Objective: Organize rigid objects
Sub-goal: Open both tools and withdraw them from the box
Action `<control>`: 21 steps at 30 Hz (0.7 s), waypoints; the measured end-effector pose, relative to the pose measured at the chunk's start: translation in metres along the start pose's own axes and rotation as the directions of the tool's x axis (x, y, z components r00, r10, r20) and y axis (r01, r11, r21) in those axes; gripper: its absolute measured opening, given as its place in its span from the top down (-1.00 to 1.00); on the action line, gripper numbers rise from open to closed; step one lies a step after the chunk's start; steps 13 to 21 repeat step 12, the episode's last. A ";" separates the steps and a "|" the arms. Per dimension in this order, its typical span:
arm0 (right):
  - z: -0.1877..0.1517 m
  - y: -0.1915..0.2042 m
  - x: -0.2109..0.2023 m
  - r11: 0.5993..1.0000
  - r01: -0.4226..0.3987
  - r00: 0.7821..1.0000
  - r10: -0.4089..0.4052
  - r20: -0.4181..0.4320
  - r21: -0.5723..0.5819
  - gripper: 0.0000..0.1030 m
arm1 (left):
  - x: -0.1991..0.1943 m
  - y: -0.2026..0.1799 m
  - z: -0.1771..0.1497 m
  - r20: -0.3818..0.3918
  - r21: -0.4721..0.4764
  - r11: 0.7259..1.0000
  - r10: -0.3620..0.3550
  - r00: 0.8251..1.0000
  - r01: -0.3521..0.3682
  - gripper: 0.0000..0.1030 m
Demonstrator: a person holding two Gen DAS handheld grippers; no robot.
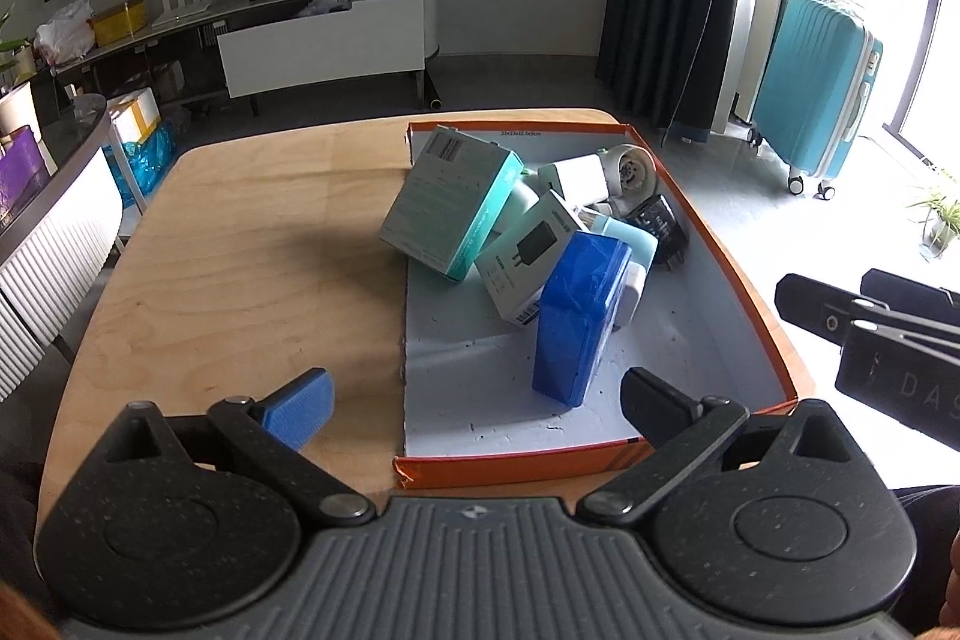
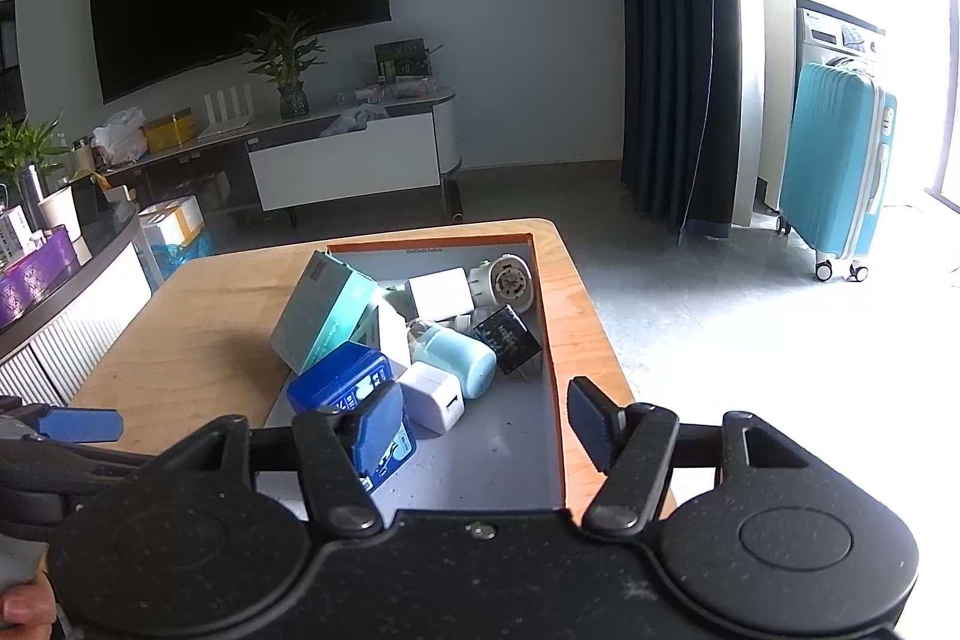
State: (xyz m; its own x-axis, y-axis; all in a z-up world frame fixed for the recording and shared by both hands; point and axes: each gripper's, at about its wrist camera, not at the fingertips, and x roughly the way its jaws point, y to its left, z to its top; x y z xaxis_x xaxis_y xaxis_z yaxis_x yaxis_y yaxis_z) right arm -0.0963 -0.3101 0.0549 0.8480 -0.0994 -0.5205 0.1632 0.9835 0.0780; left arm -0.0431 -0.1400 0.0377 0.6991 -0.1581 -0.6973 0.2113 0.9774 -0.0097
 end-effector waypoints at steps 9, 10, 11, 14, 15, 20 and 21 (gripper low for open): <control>-0.001 0.002 0.002 1.000 0.001 1.000 -0.001 -0.010 -0.010 -0.45 | 0.001 0.001 -0.002 -0.001 -0.006 1.000 -0.010 1.000 0.010 -1.00; -0.001 0.002 0.002 1.000 0.002 1.000 -0.002 -0.011 -0.010 -0.45 | 0.001 0.002 -0.002 -0.003 -0.011 1.000 -0.011 1.000 0.011 -1.00; -0.001 0.002 0.003 1.000 0.003 1.000 -0.003 -0.012 -0.011 -0.45 | 0.001 0.003 -0.002 -0.001 -0.016 1.000 -0.011 1.000 0.011 -1.00; -0.001 0.003 0.003 1.000 0.003 1.000 -0.003 -0.013 -0.011 -0.45 | 0.001 0.003 -0.002 0.000 -0.017 1.000 -0.011 1.000 0.011 -1.00; -0.001 0.003 0.003 1.000 0.003 1.000 -0.003 -0.013 -0.011 -0.45 | 0.001 0.003 -0.002 0.000 -0.017 1.000 -0.011 1.000 0.011 -1.00; -0.001 0.003 0.003 1.000 0.003 1.000 -0.003 -0.013 -0.011 -0.45 | 0.001 0.003 -0.002 0.000 -0.017 1.000 -0.011 1.000 0.011 -1.00; -0.001 0.003 0.003 1.000 0.003 1.000 -0.003 -0.013 -0.011 -0.45 | 0.001 0.003 -0.002 0.000 -0.017 1.000 -0.011 1.000 0.011 -1.00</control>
